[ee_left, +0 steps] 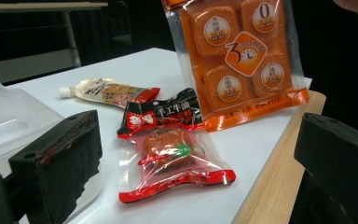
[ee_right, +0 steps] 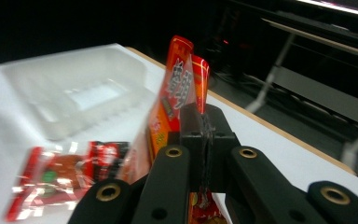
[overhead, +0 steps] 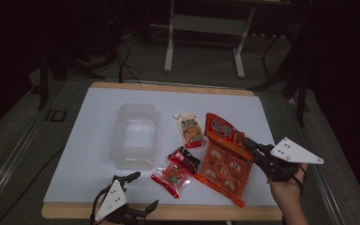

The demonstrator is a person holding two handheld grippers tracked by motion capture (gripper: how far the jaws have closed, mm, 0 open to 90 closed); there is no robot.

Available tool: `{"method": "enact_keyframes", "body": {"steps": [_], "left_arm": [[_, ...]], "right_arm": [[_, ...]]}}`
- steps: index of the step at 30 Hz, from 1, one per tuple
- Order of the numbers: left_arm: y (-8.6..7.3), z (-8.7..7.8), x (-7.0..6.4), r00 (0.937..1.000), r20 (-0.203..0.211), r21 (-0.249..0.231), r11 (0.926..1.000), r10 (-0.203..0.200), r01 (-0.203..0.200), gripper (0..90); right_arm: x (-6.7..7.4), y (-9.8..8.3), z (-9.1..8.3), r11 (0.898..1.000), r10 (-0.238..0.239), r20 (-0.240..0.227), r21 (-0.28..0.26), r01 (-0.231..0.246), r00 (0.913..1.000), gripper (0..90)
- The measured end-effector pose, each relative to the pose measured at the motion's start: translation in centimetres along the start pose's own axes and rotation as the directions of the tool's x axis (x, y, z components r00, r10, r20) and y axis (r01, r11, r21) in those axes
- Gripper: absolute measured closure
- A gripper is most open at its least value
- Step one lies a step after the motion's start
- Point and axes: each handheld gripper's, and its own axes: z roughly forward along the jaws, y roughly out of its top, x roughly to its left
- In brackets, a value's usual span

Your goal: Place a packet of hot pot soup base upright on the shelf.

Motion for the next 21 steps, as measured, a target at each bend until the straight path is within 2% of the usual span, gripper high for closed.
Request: {"method": "enact_keyframes", "body": {"steps": [5, 9, 12, 14, 19, 21], "left_arm": [[0.0, 0.1, 0.1, 0.9998, 0.015, -0.001, 0.9999, -0.013, 0.013, 1.2], [0.0, 0.3, 0.0, 0.9998, 0.017, 0.011, 0.9999, 0.010, -0.010, 1.2], [0.2, 0.5, 0.1, 0.9982, 0.052, 0.001, 0.9995, 0.030, -0.030, 4.5], [0.6, 0.6, 0.0, 0.9971, 0.071, -0.018, 0.9995, 0.027, -0.026, 4.6], [2.2, 0.9, 0.2, 0.9911, 0.128, 0.007, 0.9993, -0.037, 0.036, 4.7], [3.0, 1.0, 0.5, 0.9856, 0.153, 0.009, 0.9974, -0.073, 0.072, 3.9]], "right_arm": [[1.4, 0.9, -1.0, 0.999, -0.025, -0.039, -0.031, 0.023, 0.9989, 88.9], [2.1, 2.2, -1.8, 0.997, -0.038, -0.078, -0.066, 0.033, 0.9963, 88.9], [2.6, 3.1, -2.2, 0.995, -0.076, -0.077, -0.075, 0.070, 0.9942, 88.9], [2.7, 3.6, -2.4, 0.993, -0.090, -0.079, -0.083, 0.083, 0.9928, 88.9], [2.9, 4.9, -2.9, 0.989, -0.112, -0.083, -0.106, 0.103, 0.9903, 88.9], [3.1, 5.5, -3.1, 0.986, -0.129, -0.074, -0.119, 0.119, 0.9889, 88.9]]}}
